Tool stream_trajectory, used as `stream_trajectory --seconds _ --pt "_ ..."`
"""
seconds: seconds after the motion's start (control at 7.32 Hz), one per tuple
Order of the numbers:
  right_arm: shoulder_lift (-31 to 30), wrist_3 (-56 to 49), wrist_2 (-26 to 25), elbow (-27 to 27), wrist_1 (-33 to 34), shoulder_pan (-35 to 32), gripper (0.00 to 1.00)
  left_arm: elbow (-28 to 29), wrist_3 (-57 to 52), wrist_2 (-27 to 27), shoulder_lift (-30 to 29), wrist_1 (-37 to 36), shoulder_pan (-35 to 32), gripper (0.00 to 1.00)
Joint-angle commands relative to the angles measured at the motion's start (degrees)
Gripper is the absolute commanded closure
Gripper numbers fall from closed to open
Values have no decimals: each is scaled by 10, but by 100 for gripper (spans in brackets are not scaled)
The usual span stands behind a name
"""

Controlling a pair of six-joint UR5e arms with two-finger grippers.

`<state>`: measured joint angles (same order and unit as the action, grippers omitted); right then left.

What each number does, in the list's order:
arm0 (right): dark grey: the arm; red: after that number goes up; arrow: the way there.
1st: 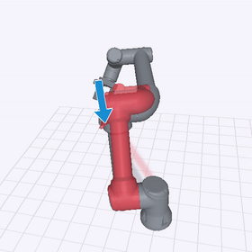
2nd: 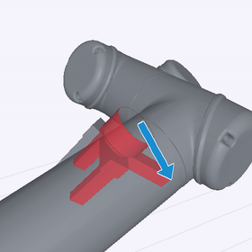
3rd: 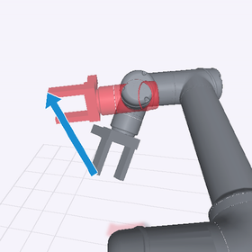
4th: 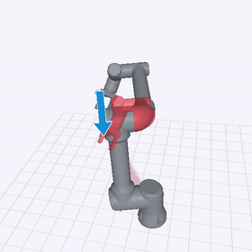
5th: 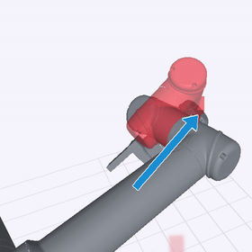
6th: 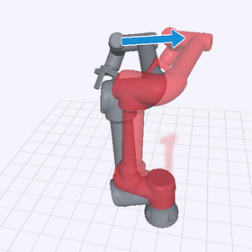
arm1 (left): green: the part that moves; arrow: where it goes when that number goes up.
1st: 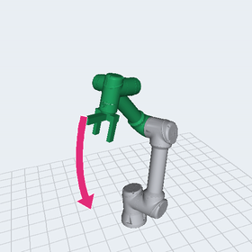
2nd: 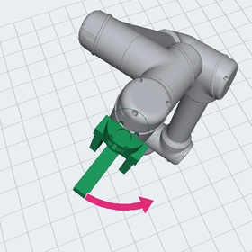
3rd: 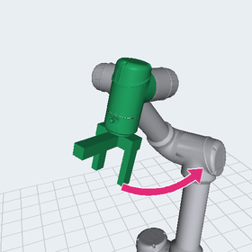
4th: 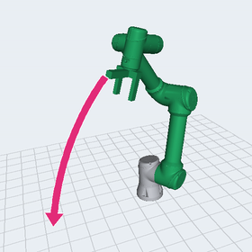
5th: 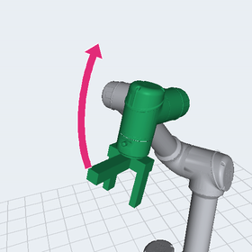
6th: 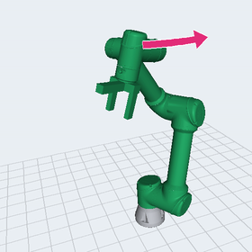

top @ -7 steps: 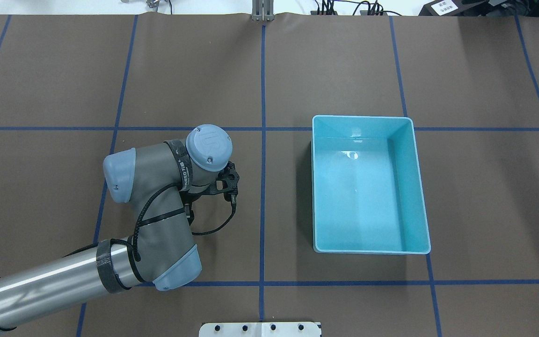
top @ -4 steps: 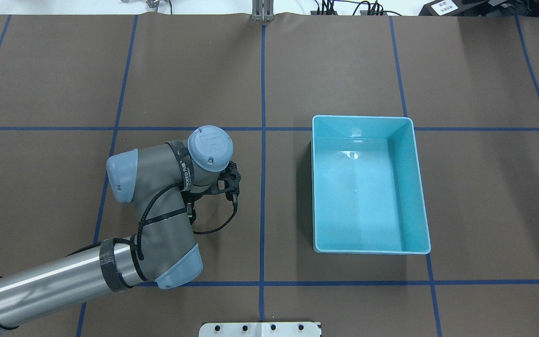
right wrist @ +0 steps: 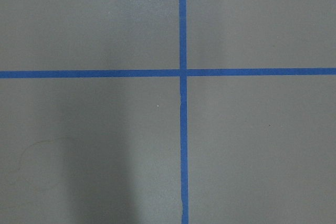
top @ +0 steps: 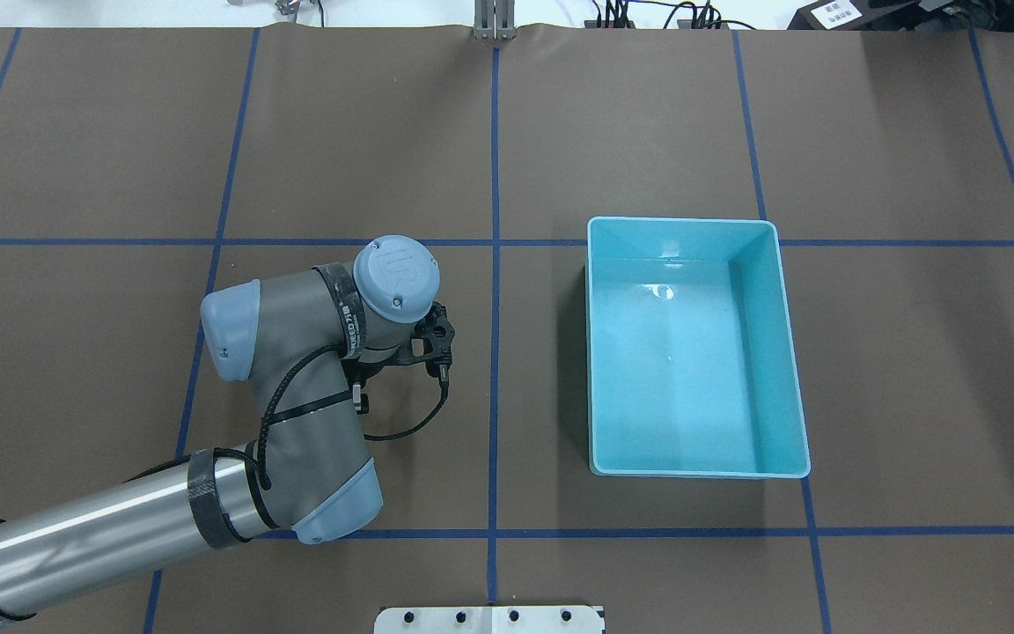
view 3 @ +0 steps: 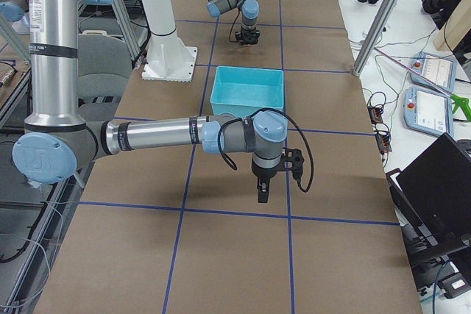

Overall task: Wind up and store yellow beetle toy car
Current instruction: 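Close the left gripper on the yellow car and press it down, then drag the pressed car backward toward the robot with the left gripper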

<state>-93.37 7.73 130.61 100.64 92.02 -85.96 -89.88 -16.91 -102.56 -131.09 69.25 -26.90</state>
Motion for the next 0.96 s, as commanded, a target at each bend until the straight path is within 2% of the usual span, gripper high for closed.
stream_trajectory --seconds 0.0,0.27,0.41,0.82 --pt "0 0 0 0 0 0 0 -40 1 2 7 -3 -4 100" --pt "0 0 0 0 0 0 0 -60 -9 -1 29 2 -61 100" --pt "0 0 0 0 0 0 0 -61 -53 -4 33 9 -75 100" --pt "0 0 -1 0 1 0 0 -61 -137 -36 77 82 -135 100"
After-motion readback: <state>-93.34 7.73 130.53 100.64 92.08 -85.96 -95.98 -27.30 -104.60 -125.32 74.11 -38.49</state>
